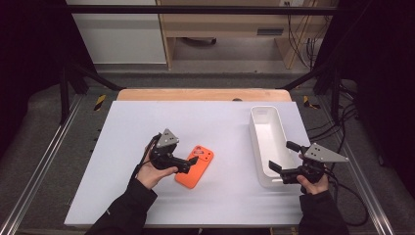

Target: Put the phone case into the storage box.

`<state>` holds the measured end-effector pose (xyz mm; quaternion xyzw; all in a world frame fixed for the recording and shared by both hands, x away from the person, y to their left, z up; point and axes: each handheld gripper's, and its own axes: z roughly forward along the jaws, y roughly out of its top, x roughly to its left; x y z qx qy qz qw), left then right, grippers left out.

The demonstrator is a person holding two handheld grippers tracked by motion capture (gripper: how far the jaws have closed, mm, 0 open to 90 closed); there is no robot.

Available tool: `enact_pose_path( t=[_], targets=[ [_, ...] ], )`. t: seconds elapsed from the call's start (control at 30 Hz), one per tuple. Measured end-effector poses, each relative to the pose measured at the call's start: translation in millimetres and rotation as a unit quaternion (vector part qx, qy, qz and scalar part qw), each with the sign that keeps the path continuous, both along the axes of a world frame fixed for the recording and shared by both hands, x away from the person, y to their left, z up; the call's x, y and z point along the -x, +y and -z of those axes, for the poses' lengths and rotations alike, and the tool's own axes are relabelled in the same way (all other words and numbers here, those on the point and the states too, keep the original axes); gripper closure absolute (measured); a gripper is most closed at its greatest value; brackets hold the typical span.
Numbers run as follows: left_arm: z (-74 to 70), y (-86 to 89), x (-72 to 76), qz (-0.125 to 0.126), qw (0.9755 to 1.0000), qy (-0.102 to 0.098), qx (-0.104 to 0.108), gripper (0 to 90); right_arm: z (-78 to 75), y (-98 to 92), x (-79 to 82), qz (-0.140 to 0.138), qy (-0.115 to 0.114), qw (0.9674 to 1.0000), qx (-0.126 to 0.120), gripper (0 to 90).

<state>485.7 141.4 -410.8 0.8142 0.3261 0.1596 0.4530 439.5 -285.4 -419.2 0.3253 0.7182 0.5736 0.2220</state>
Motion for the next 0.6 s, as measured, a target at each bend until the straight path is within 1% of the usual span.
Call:
enact_pose_path(
  t=[0.4,0.6],
  targets=[
    [6.6,-9.2,-4.9,-0.006,0.9999,0.015,-0.003,0.0,-0.1,-0.1,0.1,0.001,0.000,1.0000,-0.001,0.4],
    [12.9,-14.1,-7.9,-0.008,0.9996,0.026,-0.012,0.0,-0.2,-0.4,0.1,-0.001,0.000,1.0000,-0.001,0.4]
  ],
)
